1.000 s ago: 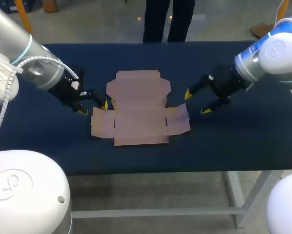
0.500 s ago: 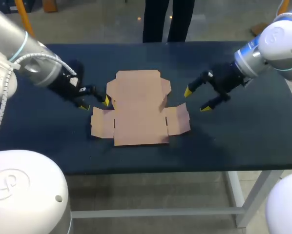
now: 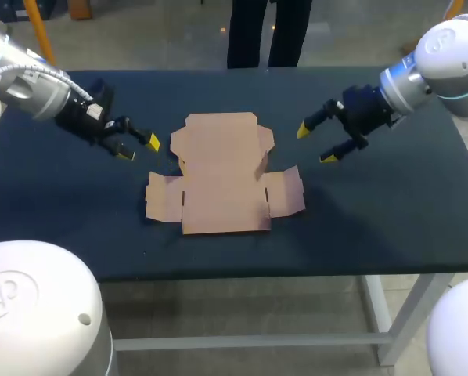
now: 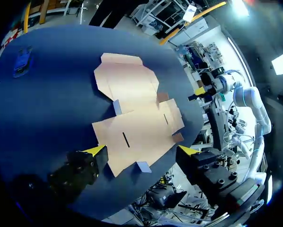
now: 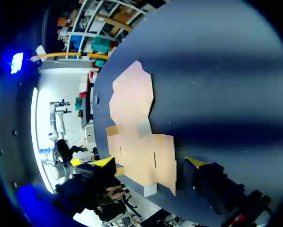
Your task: Assemble the packaging by folding the flat box into shape, placing the metal phone stand inside, and closing the box properly
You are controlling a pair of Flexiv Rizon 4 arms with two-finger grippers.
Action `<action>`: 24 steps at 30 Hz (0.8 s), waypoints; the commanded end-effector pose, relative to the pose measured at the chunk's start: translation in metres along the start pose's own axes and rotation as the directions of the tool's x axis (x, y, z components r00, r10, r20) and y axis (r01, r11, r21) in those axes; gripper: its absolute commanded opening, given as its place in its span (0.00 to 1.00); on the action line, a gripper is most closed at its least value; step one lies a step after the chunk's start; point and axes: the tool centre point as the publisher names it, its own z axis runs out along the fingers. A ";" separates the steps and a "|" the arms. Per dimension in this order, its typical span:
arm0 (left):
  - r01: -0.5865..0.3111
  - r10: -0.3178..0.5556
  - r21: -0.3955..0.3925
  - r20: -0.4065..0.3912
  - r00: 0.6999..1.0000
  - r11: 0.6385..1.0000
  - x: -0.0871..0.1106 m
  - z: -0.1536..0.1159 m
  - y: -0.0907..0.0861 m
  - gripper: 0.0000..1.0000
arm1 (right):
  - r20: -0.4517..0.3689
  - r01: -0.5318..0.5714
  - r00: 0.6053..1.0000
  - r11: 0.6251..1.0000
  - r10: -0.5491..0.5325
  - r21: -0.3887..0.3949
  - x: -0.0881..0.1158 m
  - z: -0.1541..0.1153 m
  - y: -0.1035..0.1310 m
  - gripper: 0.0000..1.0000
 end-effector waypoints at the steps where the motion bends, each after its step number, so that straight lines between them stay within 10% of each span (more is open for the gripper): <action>1: 0.015 -0.016 -0.042 -0.018 1.000 0.999 -0.007 0.004 -0.015 1.00 | -0.019 0.027 0.999 0.997 -0.026 0.074 0.000 0.019 0.020 1.00; 15: 0.059 -0.063 -0.064 -0.052 0.997 0.996 -0.029 0.007 -0.038 1.00 | -0.013 0.121 0.993 0.991 -0.120 0.053 -0.003 0.054 0.059 0.98; 20: 0.068 -0.072 -0.068 -0.060 0.996 0.995 -0.033 0.008 -0.045 1.00 | -0.023 0.140 0.990 0.990 -0.140 0.015 -0.004 0.060 0.072 0.69; 24: 0.075 -0.080 -0.068 -0.073 0.994 0.995 -0.035 0.007 -0.049 1.00 | -0.043 0.146 0.988 0.989 -0.146 0.003 -0.005 0.065 0.083 0.64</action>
